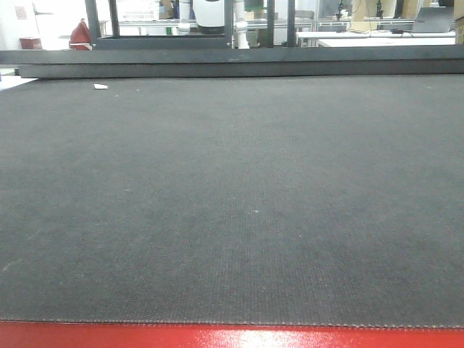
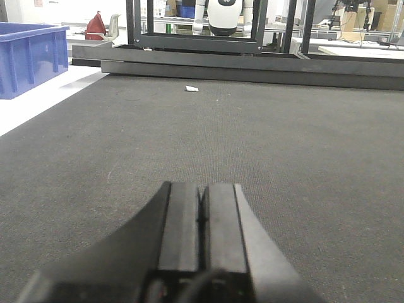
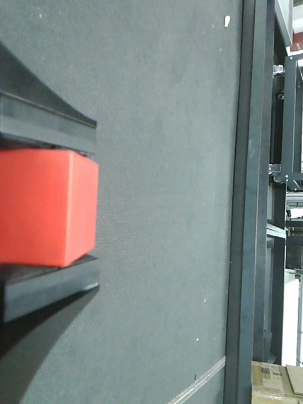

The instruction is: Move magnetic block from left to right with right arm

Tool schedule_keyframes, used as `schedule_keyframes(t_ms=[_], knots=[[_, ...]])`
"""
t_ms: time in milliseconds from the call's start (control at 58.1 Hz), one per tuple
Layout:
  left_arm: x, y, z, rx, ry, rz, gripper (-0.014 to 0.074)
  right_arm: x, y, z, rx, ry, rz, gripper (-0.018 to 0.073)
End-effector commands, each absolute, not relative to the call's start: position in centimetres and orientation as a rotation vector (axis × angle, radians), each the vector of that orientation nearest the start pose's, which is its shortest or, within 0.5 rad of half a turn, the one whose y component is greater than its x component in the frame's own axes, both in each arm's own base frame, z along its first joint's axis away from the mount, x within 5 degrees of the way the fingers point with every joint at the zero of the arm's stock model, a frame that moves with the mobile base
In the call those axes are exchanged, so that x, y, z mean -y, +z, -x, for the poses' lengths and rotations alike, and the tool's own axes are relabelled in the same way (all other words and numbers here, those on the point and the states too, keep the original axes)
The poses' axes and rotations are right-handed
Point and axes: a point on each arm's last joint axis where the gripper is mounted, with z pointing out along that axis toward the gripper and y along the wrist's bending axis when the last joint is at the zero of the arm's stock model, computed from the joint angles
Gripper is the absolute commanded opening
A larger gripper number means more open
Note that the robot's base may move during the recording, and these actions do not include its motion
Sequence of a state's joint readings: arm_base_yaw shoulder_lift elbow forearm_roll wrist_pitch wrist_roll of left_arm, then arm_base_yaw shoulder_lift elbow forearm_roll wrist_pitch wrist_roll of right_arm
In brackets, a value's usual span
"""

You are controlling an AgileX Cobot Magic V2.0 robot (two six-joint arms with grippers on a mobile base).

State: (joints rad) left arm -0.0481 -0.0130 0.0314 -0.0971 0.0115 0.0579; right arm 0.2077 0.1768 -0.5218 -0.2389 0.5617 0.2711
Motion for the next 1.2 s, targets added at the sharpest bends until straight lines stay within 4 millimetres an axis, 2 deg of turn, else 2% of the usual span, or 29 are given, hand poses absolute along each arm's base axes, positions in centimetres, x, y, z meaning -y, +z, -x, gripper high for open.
schedule_keyframes(t_ms=[0,1187], knots=[[0.20,20.80,-5.52,-1.421,-0.075,0.007,-0.0126,0.34,34.00,-3.85,-1.591,0.080,0.046,0.0198],[0.20,20.80,-5.52,-1.421,-0.075,0.007,-0.0126,0.34,34.00,-3.85,-1.591,0.080,0.046,0.0198]])
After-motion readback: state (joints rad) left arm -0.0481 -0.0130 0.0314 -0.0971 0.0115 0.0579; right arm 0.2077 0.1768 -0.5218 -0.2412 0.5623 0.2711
